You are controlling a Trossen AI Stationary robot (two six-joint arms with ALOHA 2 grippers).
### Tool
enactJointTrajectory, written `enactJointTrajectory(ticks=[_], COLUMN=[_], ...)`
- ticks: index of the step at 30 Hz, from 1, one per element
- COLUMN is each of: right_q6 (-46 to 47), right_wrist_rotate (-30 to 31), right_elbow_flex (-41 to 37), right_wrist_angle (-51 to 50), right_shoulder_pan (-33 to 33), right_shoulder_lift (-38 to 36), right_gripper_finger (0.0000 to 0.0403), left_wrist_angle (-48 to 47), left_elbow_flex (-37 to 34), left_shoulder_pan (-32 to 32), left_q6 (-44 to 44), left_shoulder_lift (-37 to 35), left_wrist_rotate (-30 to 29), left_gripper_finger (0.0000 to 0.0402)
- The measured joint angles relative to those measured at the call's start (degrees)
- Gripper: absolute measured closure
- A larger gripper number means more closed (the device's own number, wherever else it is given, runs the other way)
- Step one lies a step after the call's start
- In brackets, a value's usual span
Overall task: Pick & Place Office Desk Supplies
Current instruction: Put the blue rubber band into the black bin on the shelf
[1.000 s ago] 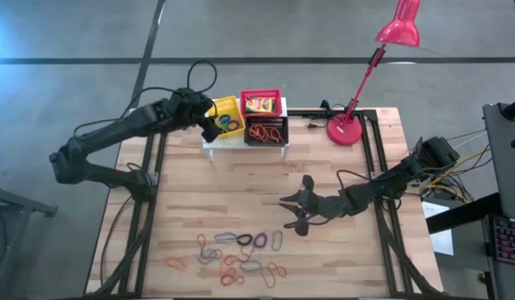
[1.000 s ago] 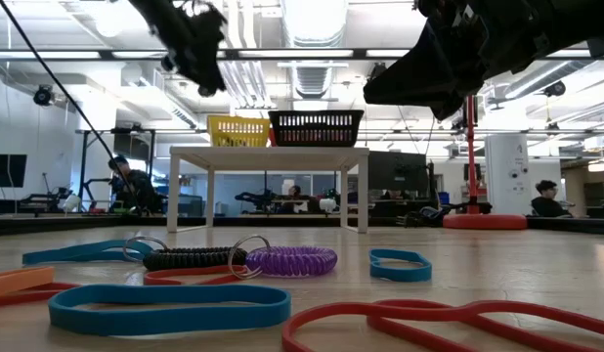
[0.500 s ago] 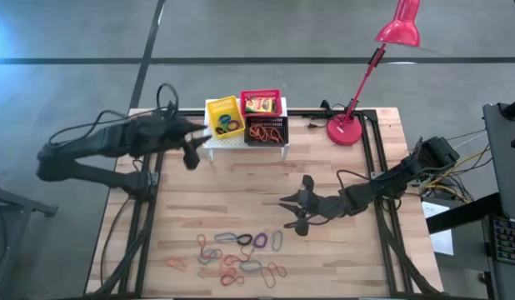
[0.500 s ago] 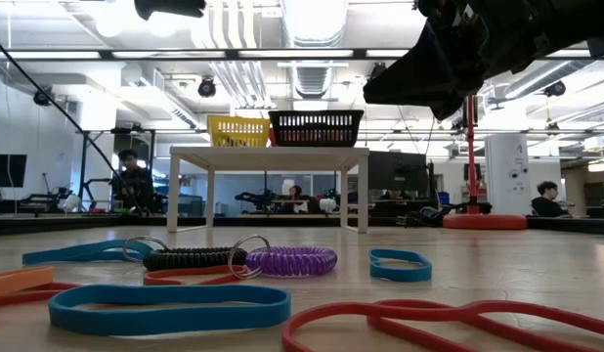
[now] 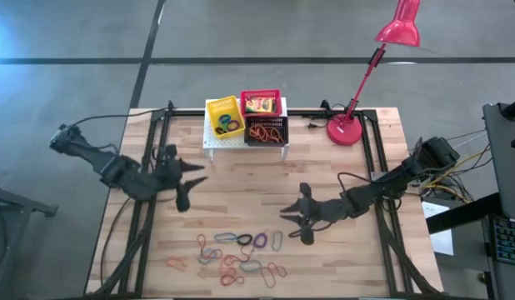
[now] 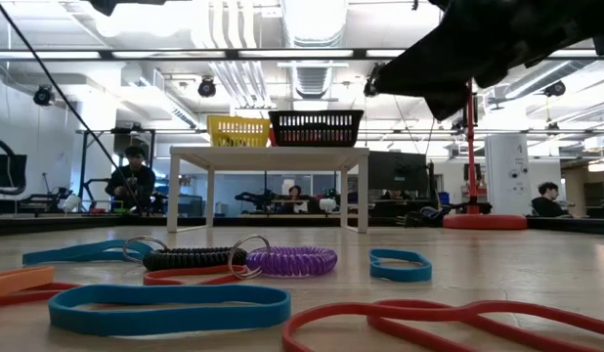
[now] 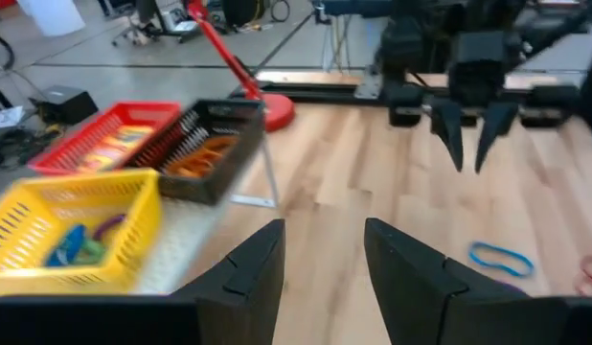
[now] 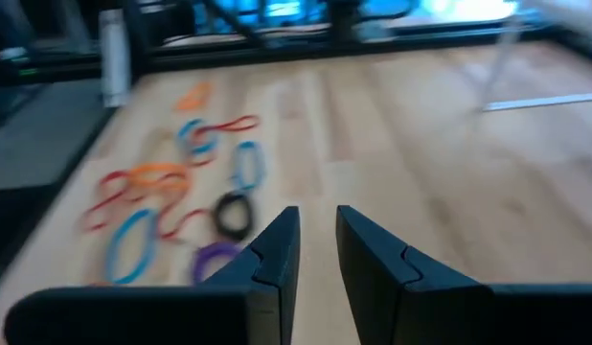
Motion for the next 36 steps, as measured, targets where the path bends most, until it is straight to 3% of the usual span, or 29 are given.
enactJointTrajectory(ticks=[8, 17, 22, 30, 36], right_q6=[3.5, 3.3, 0.2, -1.4, 0.0], right_wrist_rotate=[-6.8, -8.5, -15.6, -16.0, -15.9], right_elbow_flex=[0.0, 5.2, 9.9, 14.9, 15.0], right_wrist_angle=[0.0, -1.5, -4.6, -18.2, -24.4], right_shoulder_pan=[0.4, -0.1, -1.5, -3.1, -3.0], right_shoulder_lift=[1.8, 14.8, 20.7, 22.6, 20.9], right_gripper_finger=[0.0320, 0.0255, 0.0244, 0.0278, 0.0340], left_wrist_angle=[4.2, 17.2, 21.8, 22.5, 22.5], left_elbow_flex=[-9.5, -20.2, -23.0, -23.7, -23.7], left_shoulder_pan=[-7.6, -7.7, -7.5, -7.5, -7.4], left_q6=[-7.7, -9.6, -9.2, -9.2, -9.2], left_shoulder_lift=[0.0, 0.0, 0.0, 0.0, 0.0], left_wrist_rotate=[-1.0, -0.8, -1.3, -3.2, -3.6], left_gripper_finger=[0.0254, 0.0254, 0.0254, 0.0254, 0.0254])
